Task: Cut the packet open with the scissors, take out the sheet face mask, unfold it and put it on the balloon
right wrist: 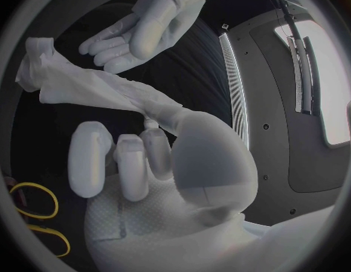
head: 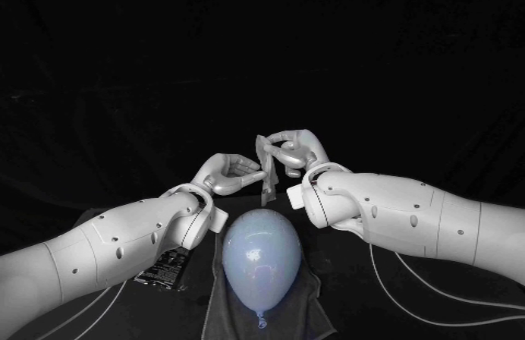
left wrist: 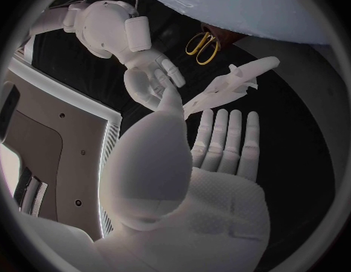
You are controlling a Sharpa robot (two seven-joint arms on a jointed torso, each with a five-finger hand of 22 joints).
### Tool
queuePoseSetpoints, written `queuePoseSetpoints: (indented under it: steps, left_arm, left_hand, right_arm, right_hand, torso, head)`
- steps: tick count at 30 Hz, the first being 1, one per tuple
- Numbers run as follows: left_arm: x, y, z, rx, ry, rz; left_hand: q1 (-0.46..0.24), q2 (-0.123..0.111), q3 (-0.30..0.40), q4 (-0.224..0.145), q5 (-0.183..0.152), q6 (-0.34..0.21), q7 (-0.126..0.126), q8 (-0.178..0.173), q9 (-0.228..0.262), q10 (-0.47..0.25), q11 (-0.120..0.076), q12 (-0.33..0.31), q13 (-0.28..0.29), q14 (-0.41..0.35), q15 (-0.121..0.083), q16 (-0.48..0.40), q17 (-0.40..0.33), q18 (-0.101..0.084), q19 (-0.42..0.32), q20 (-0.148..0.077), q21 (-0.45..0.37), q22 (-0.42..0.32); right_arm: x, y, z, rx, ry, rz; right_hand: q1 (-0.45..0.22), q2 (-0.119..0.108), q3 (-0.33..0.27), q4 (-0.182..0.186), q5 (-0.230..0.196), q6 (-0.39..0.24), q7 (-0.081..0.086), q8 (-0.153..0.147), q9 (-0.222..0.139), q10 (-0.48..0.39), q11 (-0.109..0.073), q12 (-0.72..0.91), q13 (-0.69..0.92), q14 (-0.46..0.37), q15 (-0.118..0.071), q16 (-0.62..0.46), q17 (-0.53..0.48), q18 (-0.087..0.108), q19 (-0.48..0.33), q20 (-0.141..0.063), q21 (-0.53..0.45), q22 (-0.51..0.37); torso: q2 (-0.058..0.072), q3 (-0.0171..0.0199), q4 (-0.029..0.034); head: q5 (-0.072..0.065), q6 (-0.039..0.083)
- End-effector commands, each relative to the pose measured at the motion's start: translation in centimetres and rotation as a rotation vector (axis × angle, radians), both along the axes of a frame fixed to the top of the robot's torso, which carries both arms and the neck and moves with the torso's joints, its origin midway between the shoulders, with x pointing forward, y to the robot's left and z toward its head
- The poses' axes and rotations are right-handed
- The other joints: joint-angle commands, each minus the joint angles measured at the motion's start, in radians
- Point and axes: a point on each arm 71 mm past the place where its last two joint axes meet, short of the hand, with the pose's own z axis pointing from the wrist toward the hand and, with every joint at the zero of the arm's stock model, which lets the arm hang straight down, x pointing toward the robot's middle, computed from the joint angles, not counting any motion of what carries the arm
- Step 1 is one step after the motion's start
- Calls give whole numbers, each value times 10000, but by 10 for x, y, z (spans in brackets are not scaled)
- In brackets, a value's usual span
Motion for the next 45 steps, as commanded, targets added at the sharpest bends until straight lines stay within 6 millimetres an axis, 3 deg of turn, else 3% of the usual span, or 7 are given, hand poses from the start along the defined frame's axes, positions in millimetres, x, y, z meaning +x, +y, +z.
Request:
queuePoseSetpoints:
  steps: [1, 12, 16, 26, 32, 35, 45]
  left_arm:
    - [0, -4, 3, -350, -299, 301]
    - [4, -3, 2, -812, 62, 786]
    - [4, -4, 2, -964, 149, 855]
    - [6, -3, 0, -977, 297, 955]
    - [7, -3, 0, -904, 358, 913]
    - [7, -3, -1, -882, 404, 849]
    - [5, -9, -1, -908, 524, 339]
  left_hand:
    - [90, 21, -71, 4, -40, -85, 556, 39, -22, -78, 13, -37, -25, -87, 9, -71, -38, -155, -58, -1, -67, -24]
    - [260, 481, 66, -36, -44, 192, 541, 309, -41, 192, -44, 171, -26, 326, -78, 107, -53, -145, 136, -15, -143, -106]
    - [520, 845, 227, -86, -43, 373, 405, 464, -64, 415, -163, 335, -11, 530, -180, 241, -46, -81, 302, -26, -146, -133]
    - [2227, 1695, 1379, -378, -28, 1264, -138, 678, -250, 1144, -614, 380, -88, 1103, -564, 529, -31, 174, 806, -44, -49, -142]
    - [2669, 1424, 2577, -237, -50, 1677, -166, 551, -445, 1624, -679, -97, -107, 1275, -600, 289, -199, 234, 857, -38, -100, -181]
    - [2400, 776, 3816, -106, -36, 1821, -153, 416, -594, 1890, -670, -501, -89, 1431, -589, 100, -334, 233, 873, -33, -143, -207]
    - [1134, -89, 5168, -231, -44, 1637, -58, -19, -854, 1961, -568, -795, -64, 1450, -532, 129, -341, 125, 774, -12, -329, -314]
  right_arm:
    - [-3, 3, 1, 22, -51, 410]
    - [-7, 6, 2, -23, -89, 610]
    - [-8, 6, 2, -35, -76, 650]
    - [-10, 8, 3, -54, -87, 736]
    - [-9, 8, 2, -62, -86, 722]
    - [-9, 8, 2, -63, -78, 731]
    - [-9, 8, 2, -111, 9, 739]
  right_hand:
    - [-67, -25, 25, -62, 39, 34, 14, 233, 232, 54, 19, 50, 1001, 1078, 46, 40, 2620, -140, 121, -23, 47, 1924]
    - [-65, -29, 27, -78, 39, 38, 13, 240, 233, 65, 18, 71, 1020, 1081, 46, 43, 2628, -147, 133, -23, 80, 1934]
    - [-64, -29, 27, -82, 39, 39, 12, 242, 233, 69, 18, 76, 1026, 1081, 46, 43, 2628, -149, 137, -23, 90, 1937]
    - [-65, -31, 27, -88, 40, 40, 12, 245, 233, 65, 18, 70, 1020, 1081, 46, 43, 2628, -147, 133, -23, 80, 1934]
    - [-66, -30, 29, -96, 40, 45, 11, 251, 233, 72, 17, 81, 1031, 1081, 46, 43, 2628, -149, 137, -23, 92, 1938]
    - [-66, -30, 29, -96, 40, 45, 11, 251, 233, 72, 17, 81, 1031, 1081, 46, 43, 2628, -149, 137, -23, 92, 1938]
    - [-69, -27, 30, -103, 40, 49, 11, 257, 233, 77, 17, 89, 1038, 1081, 45, 43, 2628, -153, 144, -23, 112, 1944]
  torso:
    - [-2, -3, 7]
    - [-3, -1, 6]
    - [-5, -6, 10]
    - [-6, -2, 14]
    - [-6, -3, 5]
    - [-9, -2, 5]
    - [-1, -1, 3]
  head:
    - [12, -18]
    - [-6, -35]
    - [-3, -43]
    - [-5, -55]
    - [-1, -51]
    - [1, -54]
    - [6, -82]
